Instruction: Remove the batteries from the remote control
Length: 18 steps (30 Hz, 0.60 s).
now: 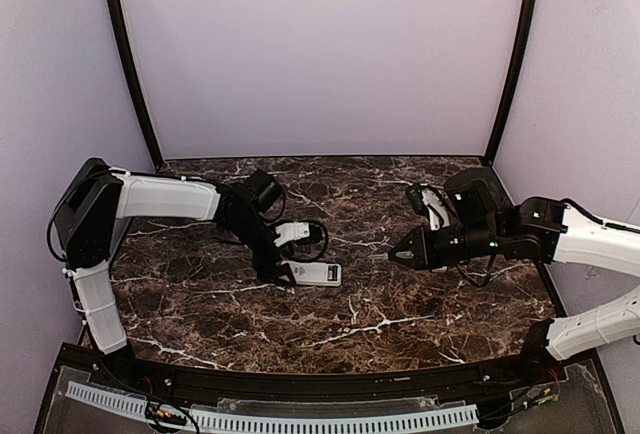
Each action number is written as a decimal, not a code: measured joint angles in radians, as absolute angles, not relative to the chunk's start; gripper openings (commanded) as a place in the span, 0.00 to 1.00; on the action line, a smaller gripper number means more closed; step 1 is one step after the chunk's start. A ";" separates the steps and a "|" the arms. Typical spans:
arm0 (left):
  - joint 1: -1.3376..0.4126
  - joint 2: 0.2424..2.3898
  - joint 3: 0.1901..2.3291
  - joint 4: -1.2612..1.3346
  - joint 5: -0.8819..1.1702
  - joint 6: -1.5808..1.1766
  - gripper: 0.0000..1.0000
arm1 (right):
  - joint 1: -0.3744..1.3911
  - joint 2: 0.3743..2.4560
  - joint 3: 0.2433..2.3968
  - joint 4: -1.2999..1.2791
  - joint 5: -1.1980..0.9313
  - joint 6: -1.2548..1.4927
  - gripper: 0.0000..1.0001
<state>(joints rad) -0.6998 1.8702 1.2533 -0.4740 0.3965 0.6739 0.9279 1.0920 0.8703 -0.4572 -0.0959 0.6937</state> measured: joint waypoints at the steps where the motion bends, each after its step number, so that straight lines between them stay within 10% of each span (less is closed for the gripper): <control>1: -0.701 1.888 1.263 -0.476 0.392 0.688 0.89 | 0.928 1.087 0.871 -0.464 -0.094 0.693 0.00; 13: -0.713 2.000 1.329 -0.500 0.337 0.786 0.84 | 0.928 1.073 0.874 -0.503 -0.073 0.686 0.00; 18: -0.715 2.018 1.349 -0.490 0.324 0.804 0.68 | 0.928 1.081 0.885 -0.512 -0.073 0.683 0.00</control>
<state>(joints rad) -0.7147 2.0182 1.3495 -0.4896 0.3241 0.8040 0.9279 1.0805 0.8848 -0.5121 -0.0727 0.6827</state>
